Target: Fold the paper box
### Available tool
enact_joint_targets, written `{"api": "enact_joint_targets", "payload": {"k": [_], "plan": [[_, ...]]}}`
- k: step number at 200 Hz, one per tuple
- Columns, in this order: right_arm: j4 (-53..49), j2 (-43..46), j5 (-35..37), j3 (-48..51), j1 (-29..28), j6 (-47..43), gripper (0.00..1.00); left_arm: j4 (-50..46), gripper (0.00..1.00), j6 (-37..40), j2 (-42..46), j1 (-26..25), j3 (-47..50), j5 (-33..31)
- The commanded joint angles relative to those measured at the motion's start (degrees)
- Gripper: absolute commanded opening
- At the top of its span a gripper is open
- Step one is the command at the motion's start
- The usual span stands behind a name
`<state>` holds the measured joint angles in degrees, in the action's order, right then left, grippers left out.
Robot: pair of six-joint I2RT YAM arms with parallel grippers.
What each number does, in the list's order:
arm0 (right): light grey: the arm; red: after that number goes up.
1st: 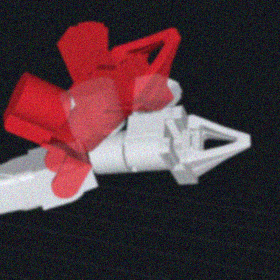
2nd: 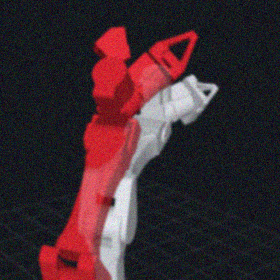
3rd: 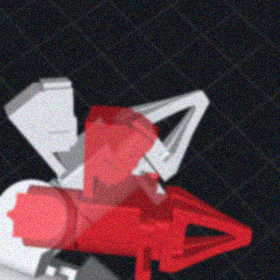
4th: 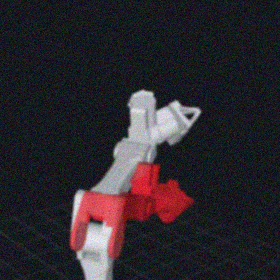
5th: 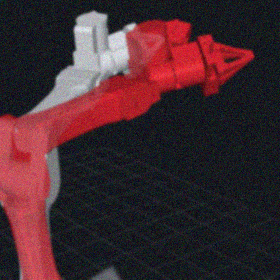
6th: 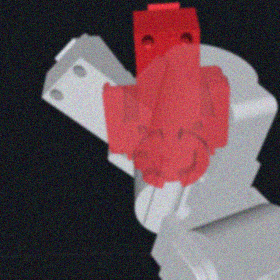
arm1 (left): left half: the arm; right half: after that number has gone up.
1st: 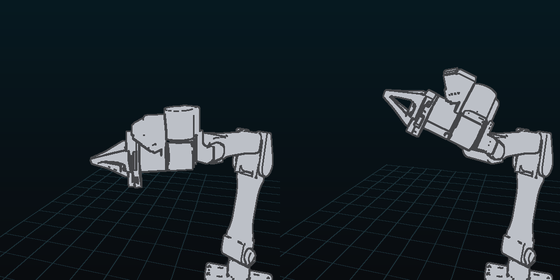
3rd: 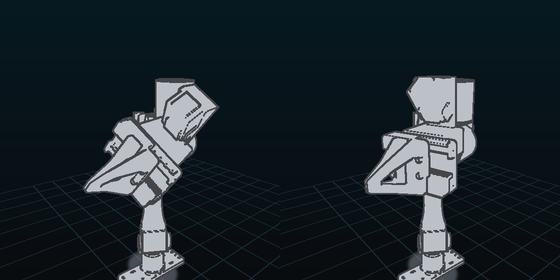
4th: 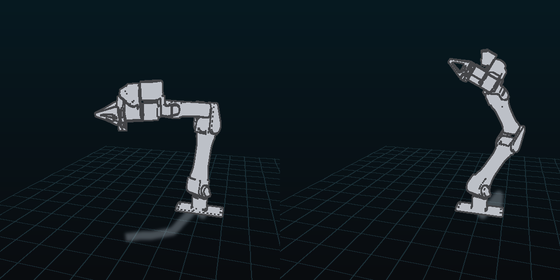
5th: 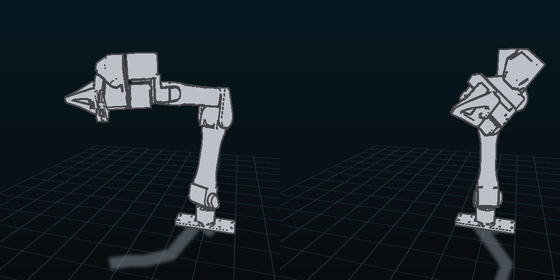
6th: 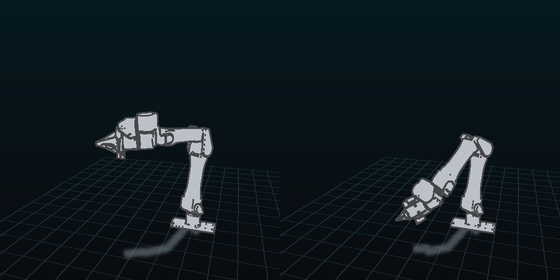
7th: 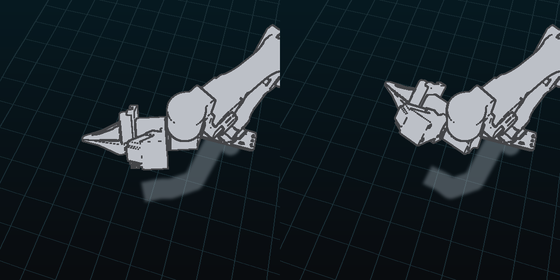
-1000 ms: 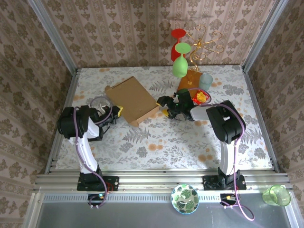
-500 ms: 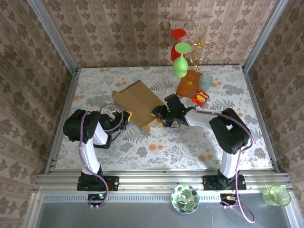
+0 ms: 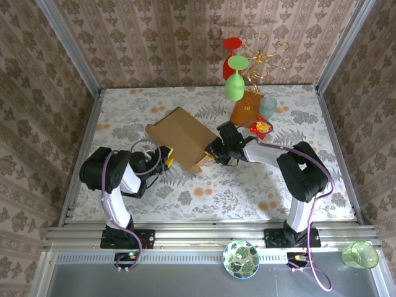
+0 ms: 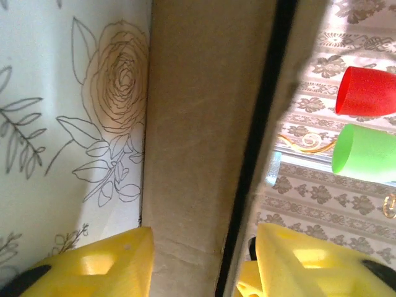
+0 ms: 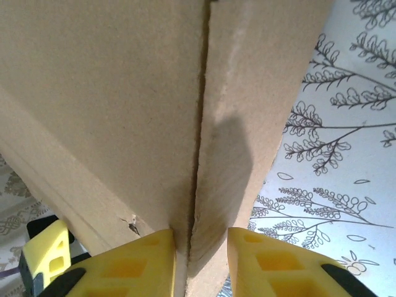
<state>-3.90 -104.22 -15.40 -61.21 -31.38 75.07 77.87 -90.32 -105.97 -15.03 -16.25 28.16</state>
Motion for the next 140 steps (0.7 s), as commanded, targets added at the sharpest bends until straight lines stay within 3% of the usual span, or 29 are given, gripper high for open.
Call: {"api": "enact_joint_targets", "payload": {"k": [1,3,6,41,63,77,86,93,121,140], "plan": [[-6.6,-0.2,3.4,1.1,1.4,-0.6,0.19,-3.1,0.90,-1.0,3.6,0.2,2.9,-1.2],[-6.5,-0.2,3.3,1.1,1.5,-0.7,0.19,-3.2,0.97,-1.1,4.1,0.2,3.2,-1.3],[-6.6,-0.2,3.3,1.2,1.6,-0.6,0.18,-3.2,1.00,-1.1,4.7,0.3,3.5,-1.3],[-8.6,0.3,3.2,0.9,2.5,-1.8,0.11,-8.0,1.00,-1.7,14.5,2.8,7.2,-0.9],[-10.3,0.8,2.8,1.0,3.3,-2.7,0.07,-24.2,1.00,2.1,28.2,5.7,5.0,0.8],[-11.0,1.4,2.5,1.2,4.0,-3.4,0.05,-51.4,1.00,13.3,40.8,7.6,-2.5,1.4],[-11.6,1.9,2.2,1.2,4.4,-4.3,0.03,-72.3,1.00,23.6,46.9,7.9,-10.4,-2.2],[-12.2,2.2,1.9,0.9,4.8,-5.2,0.02,-82.2,1.00,29.9,49.1,8.2,-15.4,-5.3],[-16.0,2.3,-0.7,-0.8,6.6,-11.0,0.00,-97.1,1.00,44.5,43.1,13.7,-27.6,-3.6],[-18.4,1.2,-4.7,-2.2,8.4,-15.7,0.00,-103.3,1.00,54.3,37.7,14.4,-35.1,-5.1]]}}
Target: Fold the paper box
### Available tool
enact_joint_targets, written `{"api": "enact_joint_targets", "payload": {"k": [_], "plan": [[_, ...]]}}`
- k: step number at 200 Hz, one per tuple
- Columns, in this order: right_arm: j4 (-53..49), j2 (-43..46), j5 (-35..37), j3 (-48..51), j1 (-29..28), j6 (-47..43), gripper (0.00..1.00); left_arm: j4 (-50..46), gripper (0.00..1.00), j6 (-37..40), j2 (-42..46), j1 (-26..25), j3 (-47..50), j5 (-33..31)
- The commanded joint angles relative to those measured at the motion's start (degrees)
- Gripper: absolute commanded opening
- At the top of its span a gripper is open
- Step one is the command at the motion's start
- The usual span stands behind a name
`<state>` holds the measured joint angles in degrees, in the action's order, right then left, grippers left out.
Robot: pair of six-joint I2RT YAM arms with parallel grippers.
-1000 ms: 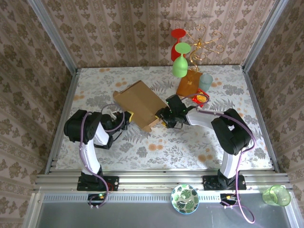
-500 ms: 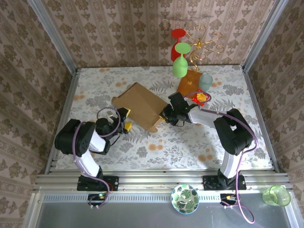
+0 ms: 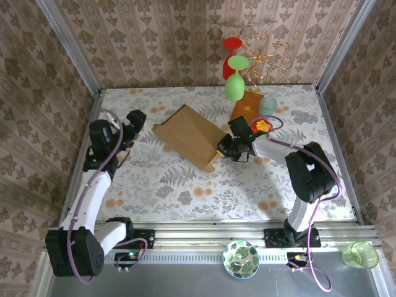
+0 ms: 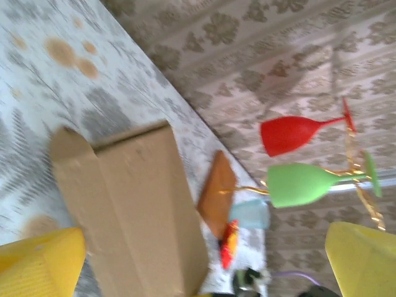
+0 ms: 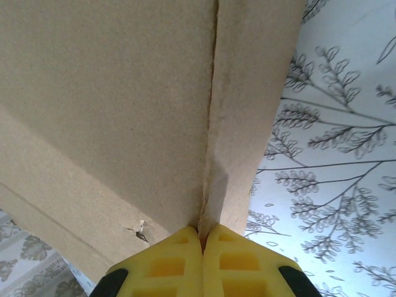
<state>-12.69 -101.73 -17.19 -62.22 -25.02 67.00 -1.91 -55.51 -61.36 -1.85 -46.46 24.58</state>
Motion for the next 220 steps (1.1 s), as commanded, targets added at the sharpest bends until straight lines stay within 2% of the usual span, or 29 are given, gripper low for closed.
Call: {"api": "enact_joint_targets", "payload": {"k": [1,14,42,71,103,120,152,175,201,220], "plan": [[-9.7,-1.4,-3.1,-1.2,2.2,-7.8,0.00,-23.6,1.00,19.9,-7.2,1.2,-5.0,-1.5],[-10.4,-2.6,-6.9,-1.8,3.4,-11.7,0.00,-24.7,0.99,25.0,-11.6,1.7,-9.4,-0.1],[-13.0,-3.7,-12.1,-2.2,5.6,-21.4,0.00,-26.1,0.90,31.7,-26.4,3.2,-18.5,15.4],[-15.8,-3.9,-15.3,-1.9,7.9,-29.6,0.00,-29.3,0.88,37.2,-37.7,0.8,-26.8,22.1],[-17.7,-5.5,-17.2,-2.3,10.7,-34.8,0.00,-30.4,0.91,40.1,-45.7,-0.8,-30.8,24.9],[-17.8,-6.6,-18.0,-3.4,11.5,-36.6,0.00,-30.0,0.94,40.8,-47.0,-0.8,-30.9,25.3],[-20.8,-9.2,-19.8,-6.2,11.9,-39.1,0.00,-24.2,1.00,38.8,-47.5,-0.8,-28.5,29.0],[-21.2,-10.3,-20.3,-7.3,12.0,-39.7,0.00,-18.9,1.00,35.6,-47.7,-1.4,-26.8,31.6],[-21.3,-11.2,-20.8,-8.1,12.3,-39.9,0.00,-22.5,0.97,37.9,-49.3,-2.5,-27.1,31.4],[-22.0,-12.0,-21.3,-8.9,12.4,-40.4,0.00,-26.9,0.97,40.8,-49.2,-1.7,-26.8,26.4]]}}
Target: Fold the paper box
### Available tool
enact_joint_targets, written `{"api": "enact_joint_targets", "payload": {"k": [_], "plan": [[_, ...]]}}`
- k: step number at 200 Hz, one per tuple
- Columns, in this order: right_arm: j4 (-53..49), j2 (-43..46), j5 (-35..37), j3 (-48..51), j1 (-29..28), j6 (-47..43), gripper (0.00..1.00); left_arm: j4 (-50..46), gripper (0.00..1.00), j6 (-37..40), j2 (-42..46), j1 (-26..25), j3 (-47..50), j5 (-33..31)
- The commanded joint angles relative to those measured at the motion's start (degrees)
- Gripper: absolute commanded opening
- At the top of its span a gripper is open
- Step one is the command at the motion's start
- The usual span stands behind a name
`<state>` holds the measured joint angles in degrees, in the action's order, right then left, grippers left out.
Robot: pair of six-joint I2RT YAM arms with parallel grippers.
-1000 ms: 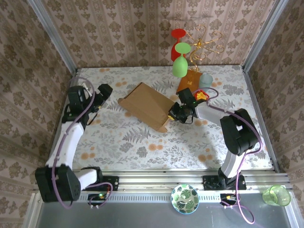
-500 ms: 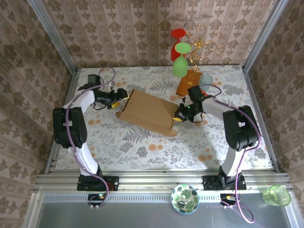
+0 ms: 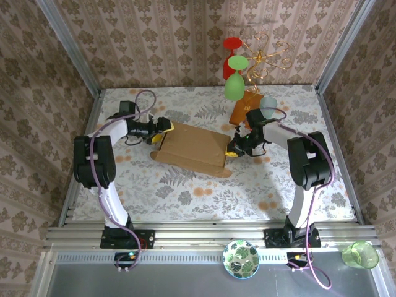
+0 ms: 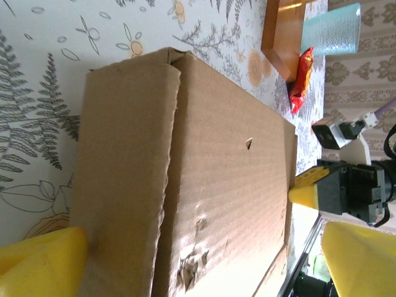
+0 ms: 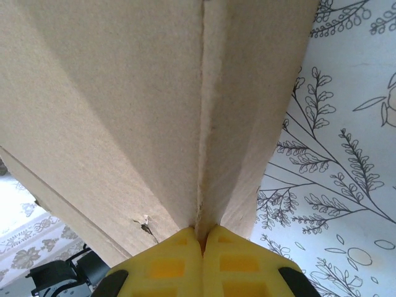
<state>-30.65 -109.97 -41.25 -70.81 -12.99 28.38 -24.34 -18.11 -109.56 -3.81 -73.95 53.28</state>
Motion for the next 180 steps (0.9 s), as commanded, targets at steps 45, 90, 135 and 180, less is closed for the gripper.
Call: {"api": "enact_joint_targets", "payload": {"k": [45,90,135,180], "plan": [[-5.5,-4.7,2.8,-0.7,1.2,-3.7,0.00,-3.8,1.00,3.5,2.6,3.9,3.7,-6.3],[-6.1,-5.2,1.7,-1.2,1.8,-4.7,0.00,2.0,1.00,0.3,0.9,1.9,6.2,0.7],[-5.7,-5.6,1.0,-1.3,1.8,-4.3,0.00,10.7,1.00,-6.1,0.6,-0.1,8.1,3.7],[-5.4,-6.1,0.6,-1.6,1.8,-4.4,0.00,11.5,0.95,-7.1,-0.2,-2.6,7.5,5.4]]}}
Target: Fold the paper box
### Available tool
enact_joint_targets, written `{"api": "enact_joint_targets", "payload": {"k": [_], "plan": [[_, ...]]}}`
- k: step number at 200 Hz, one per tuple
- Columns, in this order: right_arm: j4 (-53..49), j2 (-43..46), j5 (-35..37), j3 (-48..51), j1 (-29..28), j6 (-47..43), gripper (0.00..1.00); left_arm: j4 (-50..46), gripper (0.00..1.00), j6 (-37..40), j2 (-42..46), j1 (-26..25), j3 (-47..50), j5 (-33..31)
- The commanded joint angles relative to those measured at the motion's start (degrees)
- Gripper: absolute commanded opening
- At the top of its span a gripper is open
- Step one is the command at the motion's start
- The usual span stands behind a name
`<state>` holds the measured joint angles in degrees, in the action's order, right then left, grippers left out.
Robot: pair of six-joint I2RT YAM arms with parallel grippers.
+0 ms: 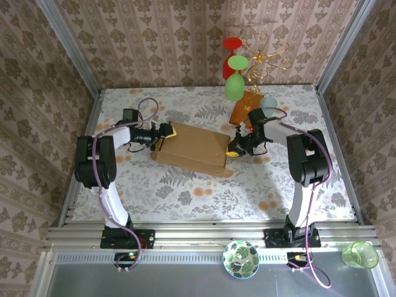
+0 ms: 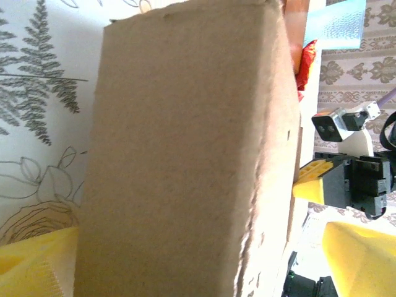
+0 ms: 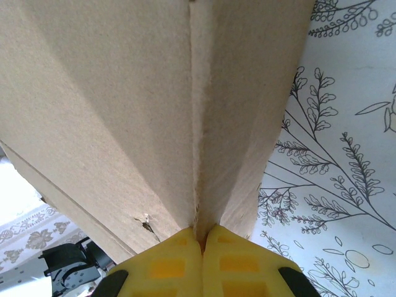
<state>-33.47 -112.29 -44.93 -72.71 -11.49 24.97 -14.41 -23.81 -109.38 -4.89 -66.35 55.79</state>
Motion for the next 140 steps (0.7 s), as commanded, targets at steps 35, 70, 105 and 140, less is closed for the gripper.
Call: {"api": "enact_joint_targets", "payload": {"k": [35,70,105,140], "plan": [[-2.6,-4.3,4.0,-1.0,0.3,-0.9,0.00,-1.9,0.87,0.0,-0.8,-3.2,-0.6,2.6],[-2.9,-4.9,3.5,-2.3,0.3,-0.6,0.00,0.0,0.66,-1.8,0.4,-3.2,2.3,2.4],[-3.4,-4.8,3.6,-3.3,0.3,-0.4,0.07,3.3,0.50,-7.0,3.0,-3.2,4.4,2.3],[-3.0,-1.6,4.9,-4.3,0.4,1.3,0.36,4.2,0.41,-14.0,4.9,-2.8,5.4,1.5]]}}
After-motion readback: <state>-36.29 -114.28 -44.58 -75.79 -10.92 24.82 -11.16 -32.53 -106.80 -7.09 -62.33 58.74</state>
